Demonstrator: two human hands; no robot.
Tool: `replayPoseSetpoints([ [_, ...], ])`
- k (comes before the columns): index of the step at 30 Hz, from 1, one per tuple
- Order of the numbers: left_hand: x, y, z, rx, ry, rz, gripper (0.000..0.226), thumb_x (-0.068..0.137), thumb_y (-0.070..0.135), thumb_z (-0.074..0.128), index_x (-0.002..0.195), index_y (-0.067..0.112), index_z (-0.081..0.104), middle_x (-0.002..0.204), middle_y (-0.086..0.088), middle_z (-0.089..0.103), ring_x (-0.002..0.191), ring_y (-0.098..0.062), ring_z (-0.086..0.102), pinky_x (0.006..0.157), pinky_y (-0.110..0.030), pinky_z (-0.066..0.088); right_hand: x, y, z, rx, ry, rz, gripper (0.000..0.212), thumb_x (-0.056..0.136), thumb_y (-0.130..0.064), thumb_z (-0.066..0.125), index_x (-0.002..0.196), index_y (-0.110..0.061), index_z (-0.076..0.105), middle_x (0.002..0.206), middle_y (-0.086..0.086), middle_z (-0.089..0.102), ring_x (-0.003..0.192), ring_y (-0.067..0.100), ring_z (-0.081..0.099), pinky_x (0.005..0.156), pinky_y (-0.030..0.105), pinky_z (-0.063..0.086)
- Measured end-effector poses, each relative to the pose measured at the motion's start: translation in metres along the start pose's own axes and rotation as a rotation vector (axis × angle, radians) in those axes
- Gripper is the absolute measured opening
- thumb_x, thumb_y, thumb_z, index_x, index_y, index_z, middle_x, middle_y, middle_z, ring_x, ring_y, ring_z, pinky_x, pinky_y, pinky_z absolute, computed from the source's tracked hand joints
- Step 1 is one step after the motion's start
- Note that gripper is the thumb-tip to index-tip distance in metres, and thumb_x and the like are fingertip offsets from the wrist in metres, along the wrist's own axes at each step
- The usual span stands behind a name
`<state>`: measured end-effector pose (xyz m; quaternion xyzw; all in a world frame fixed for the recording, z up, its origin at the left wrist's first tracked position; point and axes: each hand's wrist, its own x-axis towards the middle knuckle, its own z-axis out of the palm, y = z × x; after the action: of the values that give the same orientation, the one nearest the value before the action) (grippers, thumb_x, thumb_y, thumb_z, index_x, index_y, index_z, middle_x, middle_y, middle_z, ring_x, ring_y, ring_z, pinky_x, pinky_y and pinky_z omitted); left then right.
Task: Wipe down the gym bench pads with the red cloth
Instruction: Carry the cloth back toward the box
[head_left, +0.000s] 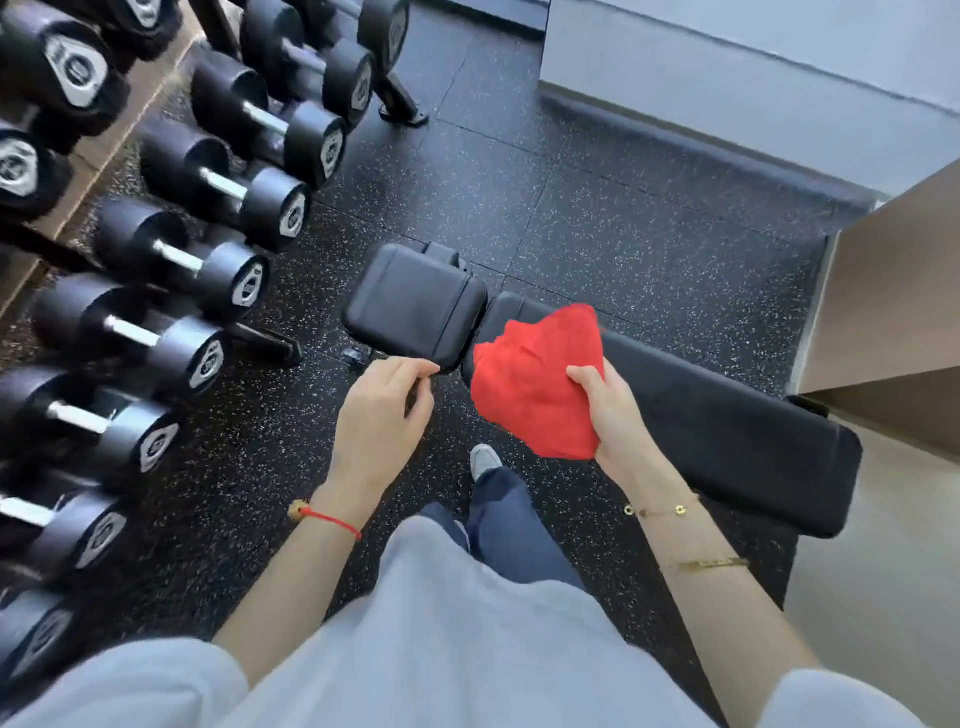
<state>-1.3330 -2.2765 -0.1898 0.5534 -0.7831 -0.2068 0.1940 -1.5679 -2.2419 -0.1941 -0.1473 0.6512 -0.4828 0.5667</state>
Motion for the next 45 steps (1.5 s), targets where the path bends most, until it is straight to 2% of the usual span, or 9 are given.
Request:
replayPoseSetpoints([
  [5,-0.048,0.008,-0.04,0.013,0.074,-0.054,0.019,0.092,0.009,0.06,0.108,0.014,0.068,0.103,0.001,0.068,0.097,-0.019,0.06,0.09,-0.033,0.049,-0.05,-0.013,0.02,0.024,-0.091,0.015,0.016,0.089,-0.013,0.053,0.094,-0.021,0.066,0.087,-0.001,0.071,0.078,0.014,0.066,0.072,0.028,0.056],
  [12,-0.119,0.005,-0.078,0.02,0.209,-0.14,0.019,0.093,0.011,0.058,0.109,0.015,0.068,0.108,0.002,0.068,0.101,-0.02,0.06,0.092,-0.038,0.05,-0.108,0.0,0.046,0.037,-0.23,0.018,0.022,0.09,-0.013,0.052,0.109,-0.017,0.063,0.101,0.006,0.069,0.089,0.02,0.065,0.082,0.036,0.054],
  [20,-0.229,-0.002,-0.113,0.06,0.407,-0.329,0.017,0.093,0.015,0.058,0.108,0.019,0.067,0.105,0.007,0.068,0.098,-0.012,0.058,0.09,-0.023,0.045,-0.172,0.018,0.078,-0.015,-0.43,0.039,0.017,0.091,-0.013,0.052,0.101,-0.019,0.064,0.099,0.007,0.069,0.088,0.022,0.064,0.079,0.034,0.054],
  [23,-0.272,0.002,-0.118,0.059,0.412,-0.445,0.016,0.093,0.015,0.059,0.106,0.021,0.067,0.099,0.007,0.068,0.093,-0.014,0.06,0.086,-0.029,0.049,-0.192,0.026,0.088,-0.049,-0.526,0.074,0.013,0.09,-0.014,0.053,0.096,-0.019,0.063,0.098,0.007,0.069,0.089,0.024,0.065,0.078,0.034,0.055],
  [27,-0.325,0.019,-0.111,0.052,0.442,-0.609,0.017,0.092,0.011,0.061,0.104,0.019,0.069,0.098,0.005,0.069,0.094,-0.02,0.063,0.086,-0.037,0.053,-0.211,0.038,0.093,-0.133,-0.636,0.124,0.012,0.09,-0.016,0.055,0.098,-0.018,0.065,0.103,0.009,0.07,0.102,0.029,0.063,0.093,0.044,0.05],
  [34,-0.402,0.077,-0.09,0.073,0.629,-0.882,0.017,0.093,0.012,0.058,0.106,0.017,0.069,0.099,0.003,0.069,0.094,-0.018,0.062,0.086,-0.035,0.052,-0.24,0.057,0.088,-0.325,-0.811,0.223,0.009,0.088,-0.021,0.059,0.093,-0.021,0.066,0.106,0.007,0.069,0.11,0.033,0.061,0.097,0.053,0.047],
  [39,-0.456,0.123,-0.068,0.077,0.752,-1.092,0.017,0.095,0.014,0.057,0.107,0.017,0.069,0.1,0.002,0.068,0.092,-0.018,0.063,0.083,-0.037,0.053,-0.268,0.079,0.085,-0.459,-0.976,0.258,0.008,0.088,-0.023,0.059,0.088,-0.024,0.066,0.091,-0.002,0.072,0.098,0.023,0.064,0.089,0.043,0.052],
  [41,-0.477,0.139,-0.059,0.082,0.808,-1.174,0.017,0.095,0.015,0.057,0.107,0.017,0.068,0.1,0.003,0.068,0.09,-0.017,0.063,0.081,-0.036,0.054,-0.281,0.092,0.087,-0.511,-1.025,0.287,0.009,0.088,-0.023,0.058,0.093,-0.022,0.066,0.093,-0.001,0.072,0.098,0.023,0.065,0.086,0.041,0.054],
  [45,-0.516,0.16,-0.045,0.091,0.872,-1.312,0.016,0.094,0.015,0.058,0.106,0.018,0.069,0.096,0.003,0.068,0.086,-0.016,0.063,0.074,-0.033,0.053,-0.308,0.12,0.096,-0.597,-1.102,0.322,0.009,0.087,-0.023,0.059,0.094,-0.022,0.065,0.095,0.0,0.072,0.104,0.026,0.064,0.098,0.05,0.047],
])
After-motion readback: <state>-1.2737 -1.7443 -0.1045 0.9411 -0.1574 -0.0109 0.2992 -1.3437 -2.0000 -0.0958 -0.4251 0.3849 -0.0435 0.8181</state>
